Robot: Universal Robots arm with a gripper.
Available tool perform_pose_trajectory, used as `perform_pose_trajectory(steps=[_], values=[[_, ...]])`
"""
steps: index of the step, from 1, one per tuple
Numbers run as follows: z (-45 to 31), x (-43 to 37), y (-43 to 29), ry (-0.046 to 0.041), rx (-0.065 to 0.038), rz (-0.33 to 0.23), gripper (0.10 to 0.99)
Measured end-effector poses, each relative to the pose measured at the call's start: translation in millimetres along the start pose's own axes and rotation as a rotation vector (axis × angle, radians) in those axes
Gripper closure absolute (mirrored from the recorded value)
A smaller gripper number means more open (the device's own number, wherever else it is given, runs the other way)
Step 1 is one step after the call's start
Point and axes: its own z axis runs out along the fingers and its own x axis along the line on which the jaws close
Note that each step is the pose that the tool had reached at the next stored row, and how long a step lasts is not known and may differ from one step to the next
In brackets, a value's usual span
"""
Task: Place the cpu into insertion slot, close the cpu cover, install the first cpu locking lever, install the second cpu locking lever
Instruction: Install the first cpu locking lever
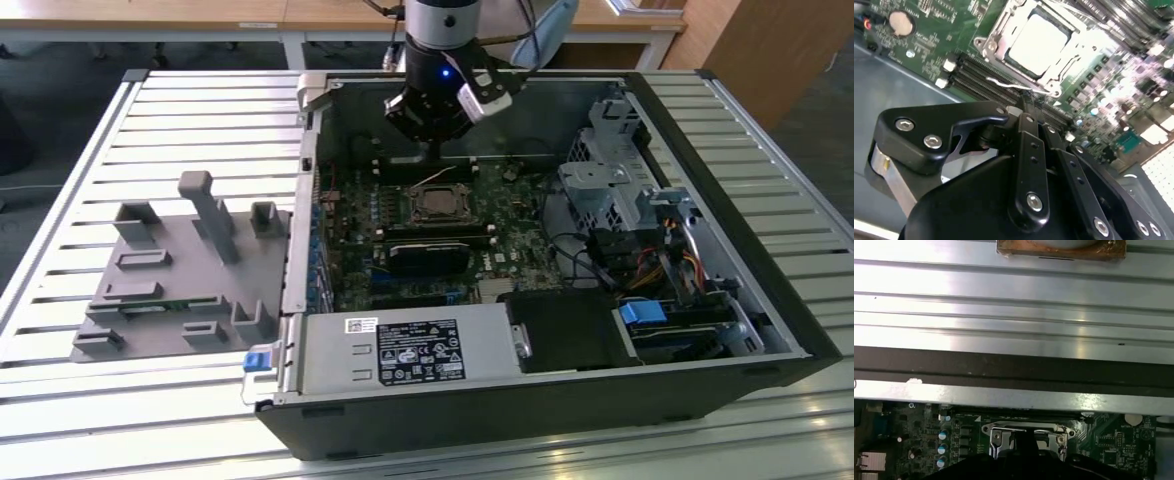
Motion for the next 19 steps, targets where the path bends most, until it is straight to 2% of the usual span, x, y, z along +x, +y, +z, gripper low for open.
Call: perform_pose_trajectory(steps=[1,2,7,13,19], values=[[0.3,0.0,-0.1,-0.0009,-0.012,0.0,0.98],[1.5,0.0,-0.1,-0.0023,-0.014,0.0,0.98],[9.5,-0.4,-0.4,-0.0049,-0.013,0.0,0.98],[17.8,-5.0,0.2,-0.005,-0.013,0.0,0.98],[21.9,-8.5,0.4,-0.005,-0.013,0.0,0.98]])
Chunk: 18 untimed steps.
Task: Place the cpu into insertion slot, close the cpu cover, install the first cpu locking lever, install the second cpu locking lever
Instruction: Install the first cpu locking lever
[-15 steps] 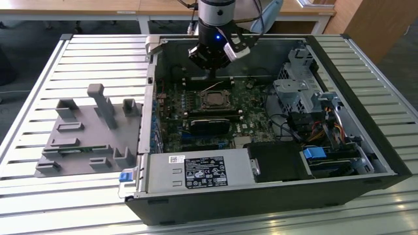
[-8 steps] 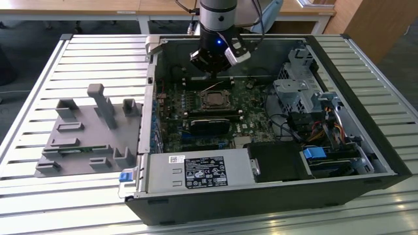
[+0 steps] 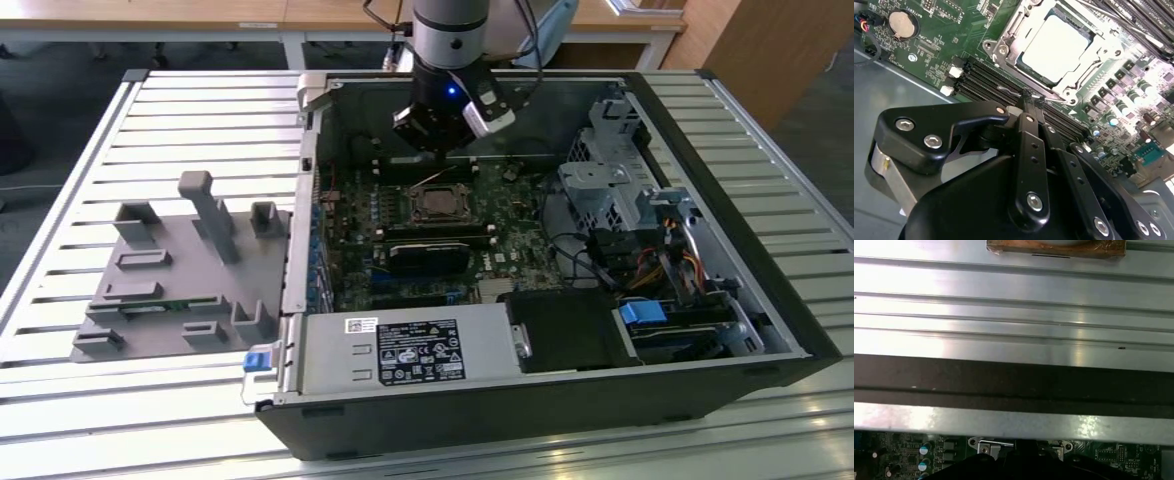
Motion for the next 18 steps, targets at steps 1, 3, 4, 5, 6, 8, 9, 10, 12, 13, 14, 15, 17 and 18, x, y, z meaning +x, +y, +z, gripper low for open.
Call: perform_pose_trajectory(steps=[1,3,4,5,6,8,9,10,12,13,14,15,17,18], values=[[0.5,-0.6,0.0,0.0,0.0,0.0,0.98],[1.5,-1.7,0.0,0.0,0.0,0.0,0.98],[2.1,-2.2,0.1,0.0,0.0,0.0,0.98],[4.4,-3.9,1.1,-0.0001,0.0,0.001,0.98],[5.9,-5.2,2.0,0.0,0.0,0.0,0.98],[7.3,-6.5,2.7,-0.0001,0.0,0.0,0.98],[7.8,-7.2,2.7,-0.0001,0.0,0.0,0.98],[8.2,-7.8,2.7,0.0,0.0,0.0,0.98],[8.4,-8.6,2.6,0.0002,0.0,0.0,0.98],[8.8,-9.0,2.6,0.0,0.0,0.001,0.98],[9.2,-9.5,2.6,-0.0001,0.0,0.001,0.98],[9.8,-10.2,2.5,-0.0001,0.0,0.001,0.98],[11.1,-11.2,2.4,-0.0001,0.0,0.002,0.98],[11.9,-11.6,2.3,-0.0001,0.0,0.002,0.98]])
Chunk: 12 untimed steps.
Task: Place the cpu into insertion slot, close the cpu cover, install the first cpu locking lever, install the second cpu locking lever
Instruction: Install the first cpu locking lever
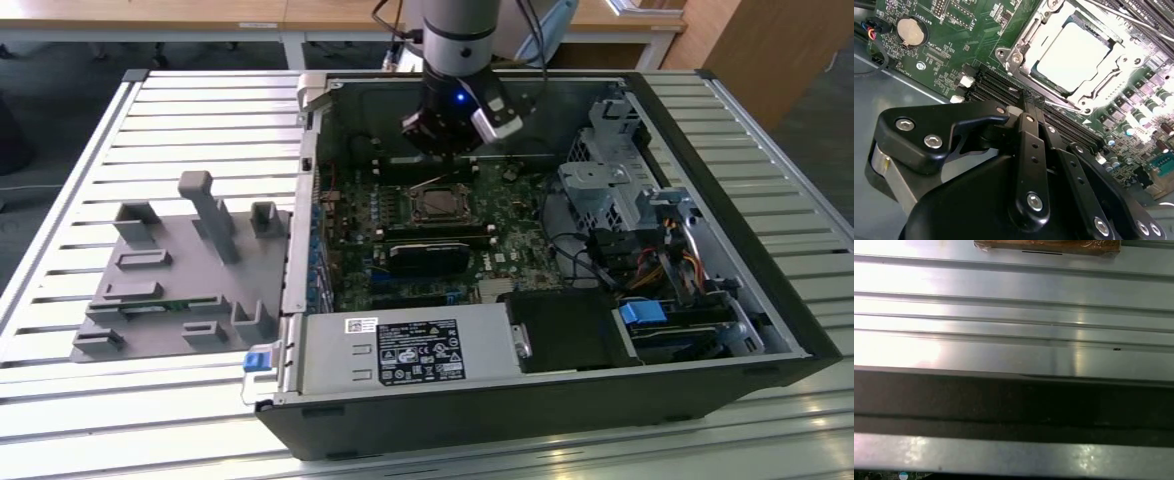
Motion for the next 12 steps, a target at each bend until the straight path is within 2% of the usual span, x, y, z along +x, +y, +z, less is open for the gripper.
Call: perform_pose_trajectory(steps=[12], values=[[8.9,-2.9,-0.7,0.0,0.0,0.0,0.98]])
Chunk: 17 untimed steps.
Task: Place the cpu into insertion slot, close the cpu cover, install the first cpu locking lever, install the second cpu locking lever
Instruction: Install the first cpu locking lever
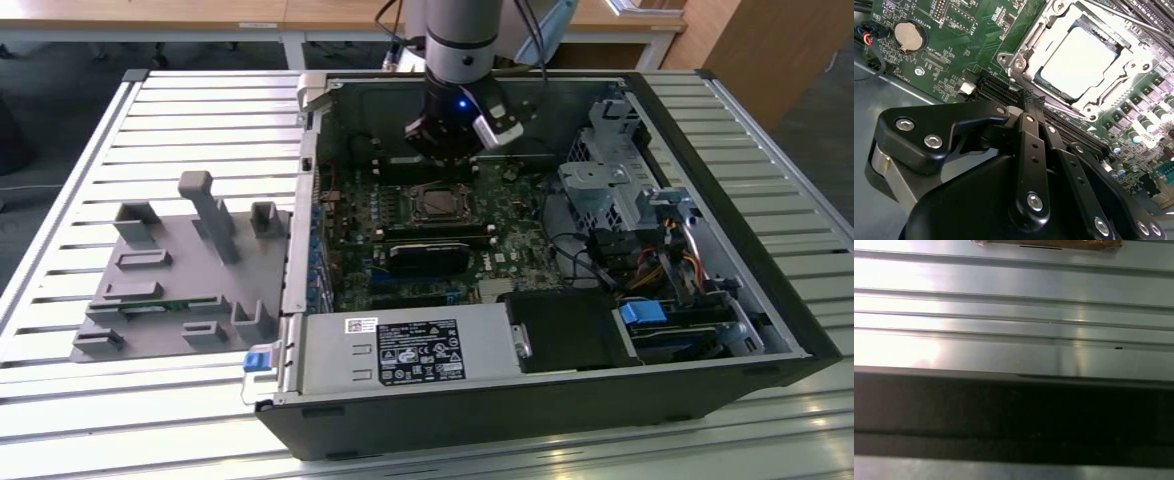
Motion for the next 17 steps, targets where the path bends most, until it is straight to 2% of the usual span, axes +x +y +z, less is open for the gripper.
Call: perform_pose_trajectory(steps=[11,15,17], values=[[5.0,-1.7,-0.1,0.0,0.002,0.0,0.98],[6.7,-1.7,0.0,0.0002,0.006,0.0,0.98],[7.7,-1.7,0.3,0.0004,0.012,0.0,0.98]])
